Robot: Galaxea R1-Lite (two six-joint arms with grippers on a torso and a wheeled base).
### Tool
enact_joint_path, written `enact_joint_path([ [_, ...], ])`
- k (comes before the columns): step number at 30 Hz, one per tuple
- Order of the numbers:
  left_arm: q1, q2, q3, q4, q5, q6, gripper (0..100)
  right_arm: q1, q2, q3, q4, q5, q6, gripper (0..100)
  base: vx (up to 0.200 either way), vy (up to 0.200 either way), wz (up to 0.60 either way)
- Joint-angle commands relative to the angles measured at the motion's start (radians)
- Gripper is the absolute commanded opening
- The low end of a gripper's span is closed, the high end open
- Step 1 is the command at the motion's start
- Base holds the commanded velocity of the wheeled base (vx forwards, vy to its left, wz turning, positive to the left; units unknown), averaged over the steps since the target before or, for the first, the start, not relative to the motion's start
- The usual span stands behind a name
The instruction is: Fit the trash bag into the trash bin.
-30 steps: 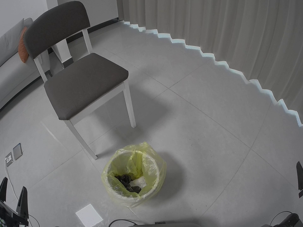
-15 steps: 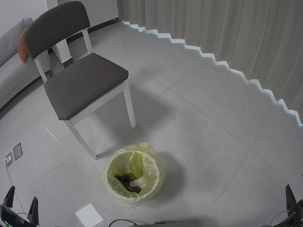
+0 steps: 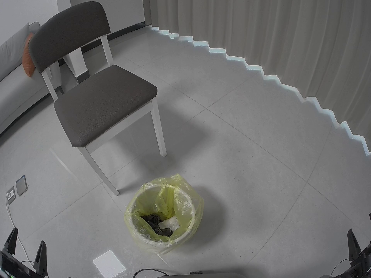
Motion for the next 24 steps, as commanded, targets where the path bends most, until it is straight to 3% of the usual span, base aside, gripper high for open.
enact_joint_path([
  [1, 0.0, -0.011, 0.018, 0.0, 0.003, 0.002, 100, 0.0, 0.003, 0.018, 0.001, 0.042, -0.035, 100, 0.0, 0.0, 0.0],
  [4, 0.0, -0.011, 0.018, 0.0, 0.001, 0.004, 100, -0.002, -0.006, 0.018, 0.027, -0.03, -0.078, 100, 0.0, 0.0, 0.0],
  [6, 0.0, -0.011, 0.018, 0.0, 0.0, 0.004, 100, 0.002, -0.006, 0.018, 0.034, -0.055, -0.042, 100, 0.0, 0.0, 0.0],
  [8, 0.0, -0.011, 0.018, 0.0, 0.001, 0.004, 100, 0.002, -0.005, 0.018, 0.052, -0.05, 0.02, 100, 0.0, 0.0, 0.0],
  [24, 0.0, -0.011, 0.018, 0.0, -0.002, 0.004, 100, 0.0, -0.005, 0.018, 0.05, -0.062, 0.024, 100, 0.0, 0.0, 0.0],
])
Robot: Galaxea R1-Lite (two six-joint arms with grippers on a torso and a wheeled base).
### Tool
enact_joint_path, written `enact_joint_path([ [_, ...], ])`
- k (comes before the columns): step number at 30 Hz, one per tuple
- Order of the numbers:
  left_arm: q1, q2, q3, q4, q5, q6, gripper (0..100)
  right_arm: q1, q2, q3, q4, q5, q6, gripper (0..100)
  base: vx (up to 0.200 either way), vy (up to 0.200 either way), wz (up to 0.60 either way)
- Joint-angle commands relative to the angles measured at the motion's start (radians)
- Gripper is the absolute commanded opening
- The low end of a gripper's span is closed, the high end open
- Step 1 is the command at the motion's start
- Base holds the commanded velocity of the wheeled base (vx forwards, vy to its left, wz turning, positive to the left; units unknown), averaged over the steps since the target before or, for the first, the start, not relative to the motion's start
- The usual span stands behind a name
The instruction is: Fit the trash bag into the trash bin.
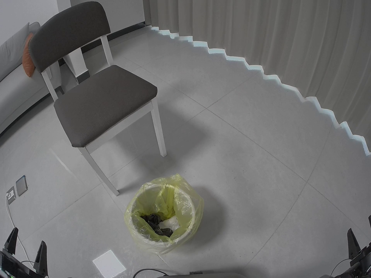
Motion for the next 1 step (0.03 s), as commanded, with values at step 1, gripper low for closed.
enact_joint_path([
  [1, 0.0, -0.012, 0.018, 0.0, 0.001, 0.0, 100, 0.0, -0.006, 0.018, 0.0, 0.0, -0.003, 100, 0.0, 0.0, 0.0],
])
